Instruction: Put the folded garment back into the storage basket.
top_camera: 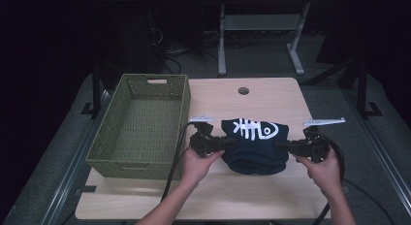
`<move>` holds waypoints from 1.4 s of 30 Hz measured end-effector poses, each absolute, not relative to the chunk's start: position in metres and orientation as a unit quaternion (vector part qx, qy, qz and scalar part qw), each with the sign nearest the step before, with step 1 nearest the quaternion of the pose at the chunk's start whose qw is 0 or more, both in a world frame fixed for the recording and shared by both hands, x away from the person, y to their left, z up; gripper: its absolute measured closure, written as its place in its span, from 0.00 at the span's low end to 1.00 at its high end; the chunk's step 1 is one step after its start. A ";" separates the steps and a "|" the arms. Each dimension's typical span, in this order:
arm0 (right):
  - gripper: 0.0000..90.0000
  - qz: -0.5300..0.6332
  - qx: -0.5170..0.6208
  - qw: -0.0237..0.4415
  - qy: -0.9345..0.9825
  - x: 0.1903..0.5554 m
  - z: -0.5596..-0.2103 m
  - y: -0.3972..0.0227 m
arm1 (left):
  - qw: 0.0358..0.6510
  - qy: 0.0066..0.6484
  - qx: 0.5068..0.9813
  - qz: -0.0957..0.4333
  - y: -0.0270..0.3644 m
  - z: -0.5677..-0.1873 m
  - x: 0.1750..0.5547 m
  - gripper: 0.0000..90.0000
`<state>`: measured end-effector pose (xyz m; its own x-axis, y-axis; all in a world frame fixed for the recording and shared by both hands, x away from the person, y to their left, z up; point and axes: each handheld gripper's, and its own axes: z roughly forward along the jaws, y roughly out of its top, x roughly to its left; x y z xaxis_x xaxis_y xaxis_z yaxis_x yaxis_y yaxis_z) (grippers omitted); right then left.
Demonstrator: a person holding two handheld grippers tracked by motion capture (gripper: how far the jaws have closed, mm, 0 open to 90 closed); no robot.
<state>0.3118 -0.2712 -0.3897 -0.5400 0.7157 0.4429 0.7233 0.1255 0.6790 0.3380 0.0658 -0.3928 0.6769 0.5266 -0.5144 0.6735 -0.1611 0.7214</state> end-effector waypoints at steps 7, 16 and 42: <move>0.82 -0.462 -0.474 0.007 -0.750 0.311 -0.379 -0.266 | 0.519 0.390 0.758 -0.070 0.075 -0.379 0.335 0.79; 0.82 -0.471 -0.462 0.007 -0.752 0.312 -0.366 -0.254 | 0.525 0.388 0.754 -0.070 0.088 -0.365 0.334 0.79; 0.82 -0.486 -0.445 0.018 -0.753 0.323 -0.341 -0.225 | 0.535 0.387 0.747 -0.069 0.125 -0.333 0.339 0.79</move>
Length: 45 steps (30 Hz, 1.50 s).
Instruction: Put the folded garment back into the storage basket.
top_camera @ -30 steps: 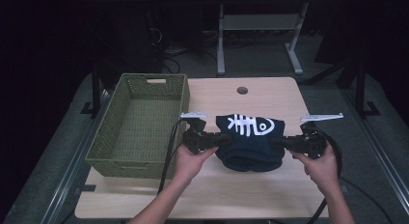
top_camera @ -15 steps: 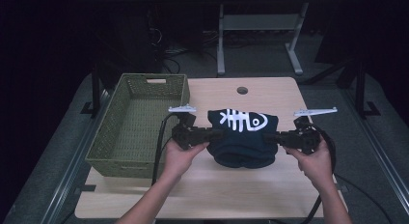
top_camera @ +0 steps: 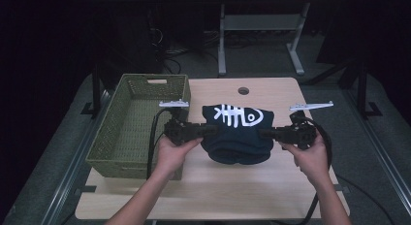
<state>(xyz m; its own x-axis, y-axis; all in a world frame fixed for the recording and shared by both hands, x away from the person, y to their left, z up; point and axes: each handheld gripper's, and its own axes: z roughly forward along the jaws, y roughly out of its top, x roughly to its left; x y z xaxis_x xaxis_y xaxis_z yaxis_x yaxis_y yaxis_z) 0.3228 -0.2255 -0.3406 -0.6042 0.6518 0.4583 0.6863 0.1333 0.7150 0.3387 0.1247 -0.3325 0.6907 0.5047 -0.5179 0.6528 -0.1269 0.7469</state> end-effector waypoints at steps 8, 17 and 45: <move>0.82 -0.483 -0.442 0.017 -0.756 0.327 -0.333 -0.216 | 0.538 0.390 0.744 -0.071 0.134 -0.328 0.341 0.79; 0.82 -0.483 -0.435 0.015 -0.760 0.332 -0.322 -0.204 | 0.541 0.395 0.739 -0.069 0.147 -0.318 0.342 0.79; 0.82 -0.486 -0.420 0.020 -0.766 0.350 -0.302 -0.160 | 0.546 0.408 0.730 -0.054 0.190 -0.299 0.344 0.79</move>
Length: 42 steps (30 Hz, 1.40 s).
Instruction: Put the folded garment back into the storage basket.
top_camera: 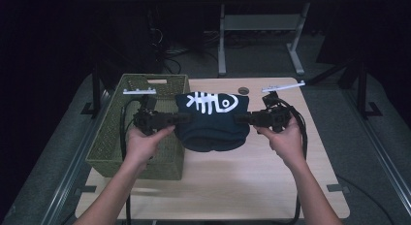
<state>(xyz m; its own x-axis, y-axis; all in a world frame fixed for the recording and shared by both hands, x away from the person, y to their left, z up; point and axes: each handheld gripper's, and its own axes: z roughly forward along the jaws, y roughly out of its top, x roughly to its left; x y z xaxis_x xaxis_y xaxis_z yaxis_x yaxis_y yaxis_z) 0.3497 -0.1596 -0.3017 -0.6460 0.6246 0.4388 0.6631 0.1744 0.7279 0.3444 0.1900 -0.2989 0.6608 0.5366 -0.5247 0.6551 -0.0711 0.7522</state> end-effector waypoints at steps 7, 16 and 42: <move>0.82 -0.490 -0.416 0.021 -0.765 0.353 -0.299 -0.150 | 0.546 0.415 0.726 -0.048 0.201 -0.295 0.344 0.79; 0.82 -0.492 -0.410 0.022 -0.768 0.358 -0.293 -0.135 | 0.547 0.421 0.722 -0.041 0.216 -0.292 0.344 0.79; 0.82 -0.487 -0.399 0.033 -0.777 0.373 -0.290 -0.083 | 0.543 0.457 0.704 -0.025 0.263 -0.291 0.342 0.79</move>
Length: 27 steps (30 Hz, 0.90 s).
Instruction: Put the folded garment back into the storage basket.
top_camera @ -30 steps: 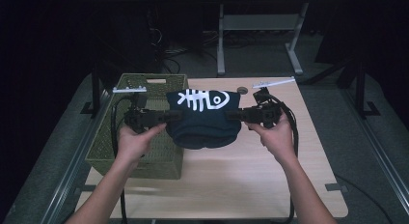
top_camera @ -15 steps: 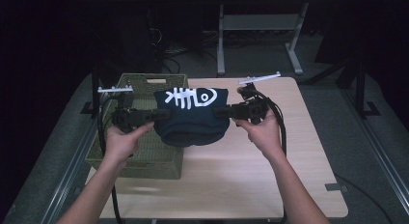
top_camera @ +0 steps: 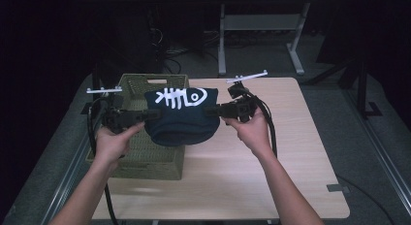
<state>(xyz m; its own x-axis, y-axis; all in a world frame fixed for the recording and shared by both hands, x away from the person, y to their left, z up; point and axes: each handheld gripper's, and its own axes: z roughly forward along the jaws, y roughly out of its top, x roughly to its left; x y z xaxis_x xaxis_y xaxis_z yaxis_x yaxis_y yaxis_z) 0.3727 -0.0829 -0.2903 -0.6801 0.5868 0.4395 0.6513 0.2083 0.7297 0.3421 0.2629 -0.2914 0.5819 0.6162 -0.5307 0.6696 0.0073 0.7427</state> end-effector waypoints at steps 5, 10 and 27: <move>0.82 -0.486 -0.396 0.034 -0.778 0.375 -0.290 -0.074 | 0.543 0.463 0.700 -0.024 0.273 -0.292 0.343 0.79; 0.82 -0.484 -0.394 0.033 -0.781 0.376 -0.290 -0.063 | 0.540 0.469 0.698 -0.025 0.282 -0.294 0.344 0.79; 0.82 -0.483 -0.390 0.033 -0.783 0.388 -0.291 -0.023 | 0.540 0.493 0.683 -0.011 0.319 -0.295 0.347 0.79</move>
<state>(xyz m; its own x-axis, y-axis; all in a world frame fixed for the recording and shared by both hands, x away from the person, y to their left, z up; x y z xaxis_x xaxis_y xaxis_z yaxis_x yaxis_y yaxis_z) 0.3877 -0.0234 -0.2914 -0.6943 0.5788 0.4277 0.6420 0.2295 0.7315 0.3472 0.3189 -0.2953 0.5146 0.6609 -0.5462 0.6841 0.0675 0.7262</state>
